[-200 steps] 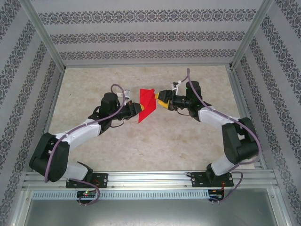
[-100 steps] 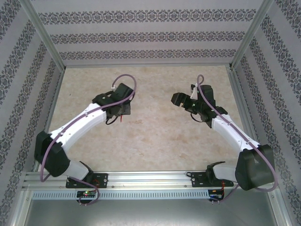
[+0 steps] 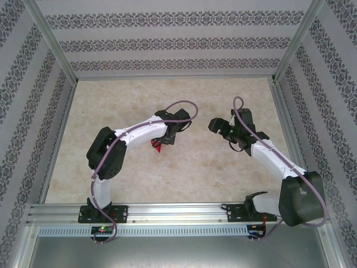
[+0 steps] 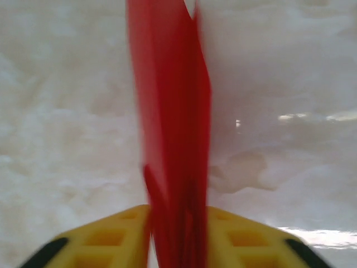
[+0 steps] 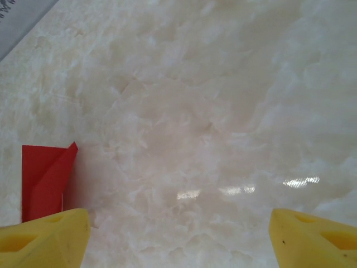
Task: Fold a paper plane with a square sheet of paper (pick it up from the middle)
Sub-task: Turn over the paper at the center of the table, then rotate the paper at the center of the table.
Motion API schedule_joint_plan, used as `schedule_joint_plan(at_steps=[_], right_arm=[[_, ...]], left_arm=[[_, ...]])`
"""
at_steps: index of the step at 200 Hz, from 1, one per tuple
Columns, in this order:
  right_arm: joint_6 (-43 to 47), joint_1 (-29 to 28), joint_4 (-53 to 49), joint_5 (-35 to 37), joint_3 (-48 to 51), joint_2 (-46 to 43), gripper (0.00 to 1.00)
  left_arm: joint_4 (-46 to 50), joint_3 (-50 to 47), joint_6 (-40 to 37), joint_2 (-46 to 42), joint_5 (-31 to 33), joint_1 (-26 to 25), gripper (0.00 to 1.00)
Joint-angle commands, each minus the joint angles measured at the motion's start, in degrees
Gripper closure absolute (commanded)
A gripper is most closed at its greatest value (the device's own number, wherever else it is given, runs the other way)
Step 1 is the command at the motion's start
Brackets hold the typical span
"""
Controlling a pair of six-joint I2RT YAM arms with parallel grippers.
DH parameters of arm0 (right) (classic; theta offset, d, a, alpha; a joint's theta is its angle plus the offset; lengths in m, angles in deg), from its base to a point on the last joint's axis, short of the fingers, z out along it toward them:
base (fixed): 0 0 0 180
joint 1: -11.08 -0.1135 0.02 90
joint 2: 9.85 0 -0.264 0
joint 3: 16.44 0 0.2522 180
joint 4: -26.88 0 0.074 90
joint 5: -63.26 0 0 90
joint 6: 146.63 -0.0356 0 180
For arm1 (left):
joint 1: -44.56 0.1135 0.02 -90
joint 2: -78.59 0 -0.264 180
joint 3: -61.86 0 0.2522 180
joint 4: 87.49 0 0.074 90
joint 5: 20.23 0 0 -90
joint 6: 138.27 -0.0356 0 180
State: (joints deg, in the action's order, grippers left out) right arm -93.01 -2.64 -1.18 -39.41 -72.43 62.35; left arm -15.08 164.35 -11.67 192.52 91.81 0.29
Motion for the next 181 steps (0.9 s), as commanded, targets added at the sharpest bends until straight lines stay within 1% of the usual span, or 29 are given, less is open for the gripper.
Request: schedule_joint_plan(at_steps=[1,17,30,45,65,80,97,118,143,163,181], right_arm=[[-1.35,0.54,1.76,0.01,1.1,-0.59,0.16],[-1.83,0.17,2.97,-1.47,1.47,0.18,0.17],[-2.35,-1.79,4.09,-1.75,1.26,1.27,0.17],[-2.75,-6.07,4.54,0.13,-0.1,3.13,0.18],[-3.64,-14.07,4.79,2.63,-3.59,7.68,0.21],[-4.63,-19.8,5.47,3.17,-7.0,12.27,0.26],[-5.59,-25.71,5.99,2.8,-11.47,17.89,0.34],[-6.32,-30.8,5.93,0.91,-17.34,25.02,0.42],[-6.51,-33.45,4.13,-0.69,-23.64,31.57,0.46],[-6.15,-34.31,1.7,-3.74,-28.43,37.22,0.47],[-5.28,-34.53,-0.88,-6.94,-32.29,41.35,0.48]], left_arm=[[-7.85,2.27,-0.12,0.55,-10.12,1.2,0.58],[-12.25,0.16,-0.32,-1.73,-15.2,2.93,0.5],[-16.54,-2.67,-0.19,-4.63,-18.65,4.44,0.44],[-21.14,-6.68,0.56,-8.44,-22.12,6.72,0.39],[-25.83,-13.2,2.51,-13.45,-24.78,10.75,0.35],[-27.46,-18.34,4.11,-17.23,-24.14,13.92,0.32],[-27.67,-23.35,5.2,-21.52,-21.94,17.24,0.26],[-27.55,-29.0,6.22,-27.29,-19.32,21.34,0.18],[-27.45,-34.51,6.45,-33.38,-18.1,25.83,0.09],[-27.37,-37.34,6.16,-36.48,-18.16,28.26,0.06],[-27.16,-38.61,5.86,-37.6,-18.31,28.99,0.06]])
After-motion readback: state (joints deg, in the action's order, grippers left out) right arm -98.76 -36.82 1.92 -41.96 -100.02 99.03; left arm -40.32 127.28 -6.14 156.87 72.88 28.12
